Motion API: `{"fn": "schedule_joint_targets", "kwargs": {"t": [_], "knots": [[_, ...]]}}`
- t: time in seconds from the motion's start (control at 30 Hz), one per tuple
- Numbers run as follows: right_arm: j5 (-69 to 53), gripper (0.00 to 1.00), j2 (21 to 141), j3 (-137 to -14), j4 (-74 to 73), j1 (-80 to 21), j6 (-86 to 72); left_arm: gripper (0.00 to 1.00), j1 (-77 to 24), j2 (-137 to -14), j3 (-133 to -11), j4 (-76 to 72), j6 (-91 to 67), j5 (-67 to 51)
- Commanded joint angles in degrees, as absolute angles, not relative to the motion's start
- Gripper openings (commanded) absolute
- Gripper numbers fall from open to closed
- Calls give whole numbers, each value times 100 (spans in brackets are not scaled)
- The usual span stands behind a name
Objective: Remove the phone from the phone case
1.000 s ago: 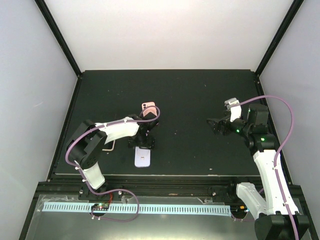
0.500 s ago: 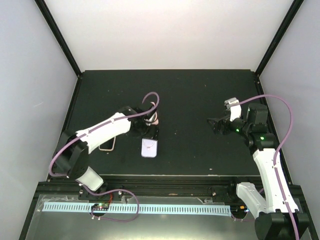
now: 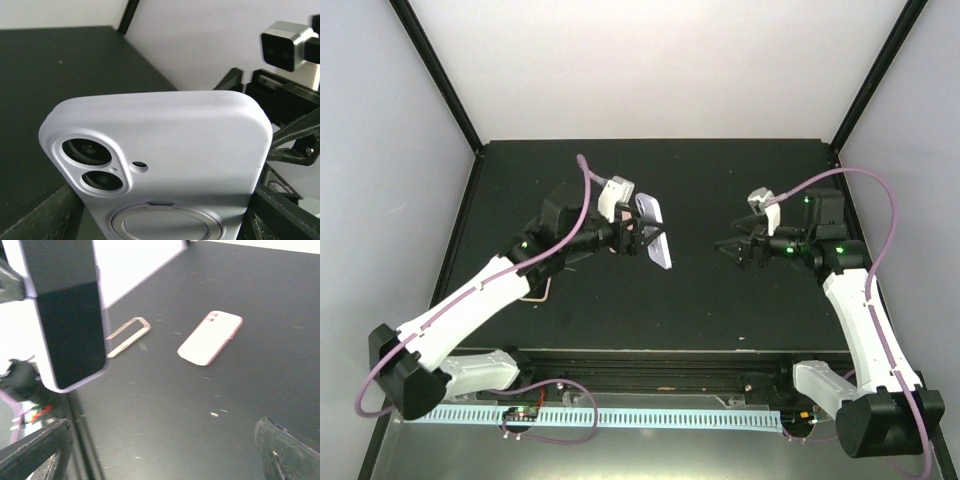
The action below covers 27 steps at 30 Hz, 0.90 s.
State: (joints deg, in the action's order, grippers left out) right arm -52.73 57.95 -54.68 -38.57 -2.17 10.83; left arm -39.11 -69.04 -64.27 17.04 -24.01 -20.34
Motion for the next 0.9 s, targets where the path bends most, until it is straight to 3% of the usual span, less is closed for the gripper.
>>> {"fn": "schedule_joint_targets", "kwargs": {"t": [0.0, 0.3, 0.87], "knots": [[-6432, 100, 5926, -5908, -4578, -966, 1724, 40, -3938, -6216, -5617, -386, -2458, -2632], [-6013, 100, 6180, -6083, -4215, -2397, 1246, 38, -3957, -5646, -4691, -1956, -3127, -3333], [-7120, 100, 6748, -6390, -3856, -2874, 715, 33, -4182, -5990, -4640, -2799, -3660, -3838]]}}
